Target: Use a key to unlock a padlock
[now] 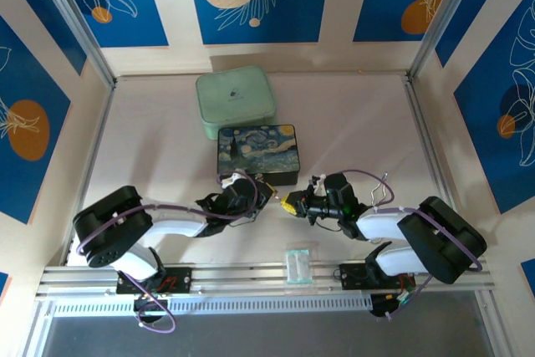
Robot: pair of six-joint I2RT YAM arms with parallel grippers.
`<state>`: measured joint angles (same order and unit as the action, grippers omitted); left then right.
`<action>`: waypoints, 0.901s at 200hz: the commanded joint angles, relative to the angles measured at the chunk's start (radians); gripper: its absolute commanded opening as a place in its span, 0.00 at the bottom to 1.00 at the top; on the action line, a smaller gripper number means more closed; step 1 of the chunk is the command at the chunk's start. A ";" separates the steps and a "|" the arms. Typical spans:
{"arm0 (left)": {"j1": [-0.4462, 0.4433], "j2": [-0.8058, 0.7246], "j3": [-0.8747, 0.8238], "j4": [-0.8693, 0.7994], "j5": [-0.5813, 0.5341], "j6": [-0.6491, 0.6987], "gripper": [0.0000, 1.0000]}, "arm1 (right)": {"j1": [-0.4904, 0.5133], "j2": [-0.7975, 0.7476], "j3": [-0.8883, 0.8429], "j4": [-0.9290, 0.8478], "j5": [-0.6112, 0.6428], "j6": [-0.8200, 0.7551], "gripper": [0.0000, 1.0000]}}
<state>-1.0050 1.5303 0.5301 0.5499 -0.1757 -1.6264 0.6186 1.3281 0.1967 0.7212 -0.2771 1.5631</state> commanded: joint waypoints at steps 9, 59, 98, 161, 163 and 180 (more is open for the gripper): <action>-0.009 0.011 -0.004 0.100 0.044 -0.018 0.00 | -0.013 -0.020 0.006 0.028 0.024 -0.012 0.00; -0.010 0.007 -0.015 0.123 0.038 -0.011 0.00 | -0.040 -0.093 0.012 -0.056 0.028 -0.049 0.00; -0.010 0.037 -0.001 0.180 0.077 -0.019 0.00 | -0.040 -0.085 0.043 -0.076 0.010 -0.077 0.00; -0.027 0.066 -0.007 0.299 0.111 -0.055 0.00 | -0.099 -0.059 0.028 -0.010 -0.042 -0.071 0.00; -0.027 0.067 -0.008 0.307 0.112 -0.057 0.00 | -0.101 -0.057 0.030 -0.010 -0.045 -0.071 0.00; -0.029 0.074 -0.005 0.341 0.132 -0.065 0.00 | -0.118 -0.038 0.047 -0.015 -0.078 -0.095 0.00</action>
<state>-1.0080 1.5967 0.5186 0.7494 -0.1329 -1.6779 0.5266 1.2636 0.2092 0.6636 -0.3141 1.5082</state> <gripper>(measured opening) 0.100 0.058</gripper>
